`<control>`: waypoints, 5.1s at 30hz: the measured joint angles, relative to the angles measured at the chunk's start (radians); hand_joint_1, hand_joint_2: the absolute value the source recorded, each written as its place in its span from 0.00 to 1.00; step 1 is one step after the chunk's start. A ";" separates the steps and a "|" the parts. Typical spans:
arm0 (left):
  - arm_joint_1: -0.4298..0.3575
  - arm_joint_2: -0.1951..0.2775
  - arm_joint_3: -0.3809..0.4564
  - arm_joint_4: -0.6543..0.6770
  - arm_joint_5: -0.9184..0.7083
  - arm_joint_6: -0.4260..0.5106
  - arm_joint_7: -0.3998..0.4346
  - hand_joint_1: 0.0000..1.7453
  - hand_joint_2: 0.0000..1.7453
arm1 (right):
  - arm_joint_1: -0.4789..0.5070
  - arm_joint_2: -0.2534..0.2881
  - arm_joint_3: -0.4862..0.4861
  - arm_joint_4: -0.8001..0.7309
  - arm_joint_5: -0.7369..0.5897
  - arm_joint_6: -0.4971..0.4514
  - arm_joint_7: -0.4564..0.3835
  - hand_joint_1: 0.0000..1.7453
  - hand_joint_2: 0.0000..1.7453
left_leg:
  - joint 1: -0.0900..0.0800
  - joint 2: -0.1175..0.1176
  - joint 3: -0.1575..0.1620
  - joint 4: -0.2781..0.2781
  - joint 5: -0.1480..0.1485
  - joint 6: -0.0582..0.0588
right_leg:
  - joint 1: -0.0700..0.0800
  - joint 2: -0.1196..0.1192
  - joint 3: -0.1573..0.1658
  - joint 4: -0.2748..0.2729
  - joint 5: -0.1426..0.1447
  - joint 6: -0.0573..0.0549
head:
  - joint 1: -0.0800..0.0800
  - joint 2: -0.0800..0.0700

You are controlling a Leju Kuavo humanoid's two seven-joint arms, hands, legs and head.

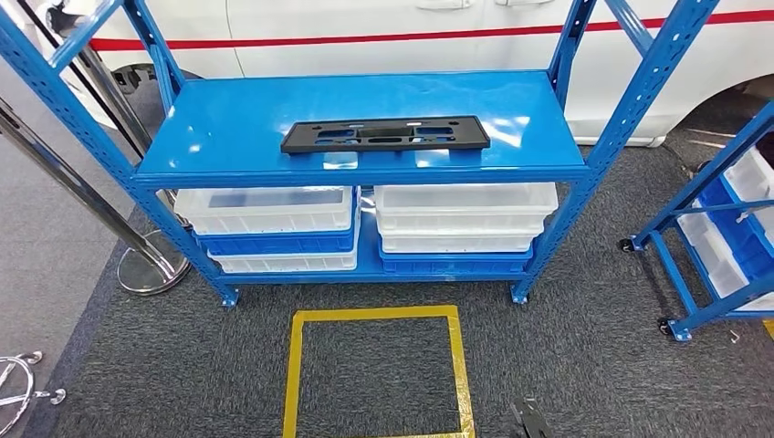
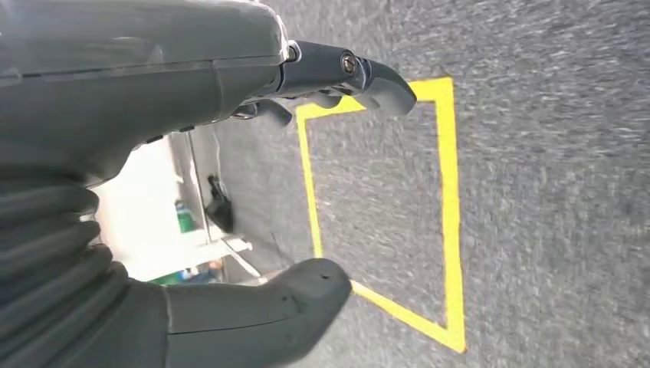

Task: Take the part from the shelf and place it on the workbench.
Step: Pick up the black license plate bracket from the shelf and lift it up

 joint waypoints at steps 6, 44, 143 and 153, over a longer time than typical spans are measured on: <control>-0.011 -0.008 0.063 0.069 -0.059 0.011 -0.035 0.00 1.00 | -0.037 0.004 -0.076 -0.041 0.071 -0.001 -0.026 0.00 1.00 | -0.009 0.012 0.072 -0.181 0.070 0.032 | 0.002 -0.002 0.001 -0.001 -0.001 0.023 | 0.000 0.000; -0.288 -0.125 0.696 0.080 -0.682 0.041 -0.307 0.00 0.00 | -0.304 0.134 -0.701 0.166 0.711 0.000 -0.396 0.00 1.00 | -0.008 0.004 0.062 -0.189 0.092 0.060 | 0.001 -0.023 -0.149 0.272 -0.100 0.041 | 0.001 0.000; -0.517 -0.190 0.886 0.048 -1.023 -0.089 -0.354 0.00 0.00 | -0.533 0.167 0.363 -0.153 1.530 -0.696 0.213 0.00 1.00 | -0.003 -0.008 0.002 -0.161 0.118 0.025 | 0.008 -0.023 -0.068 0.018 0.038 0.025 | 0.000 0.000; -0.514 -0.190 0.885 0.047 -1.026 -0.089 -0.353 0.00 0.00 | -0.530 0.164 0.362 -0.142 1.531 -0.697 0.247 0.00 1.00 | 0.005 -0.007 -0.108 0.084 0.022 -0.004 | 0.007 -0.023 -0.064 0.006 0.047 -0.008 | 0.000 0.000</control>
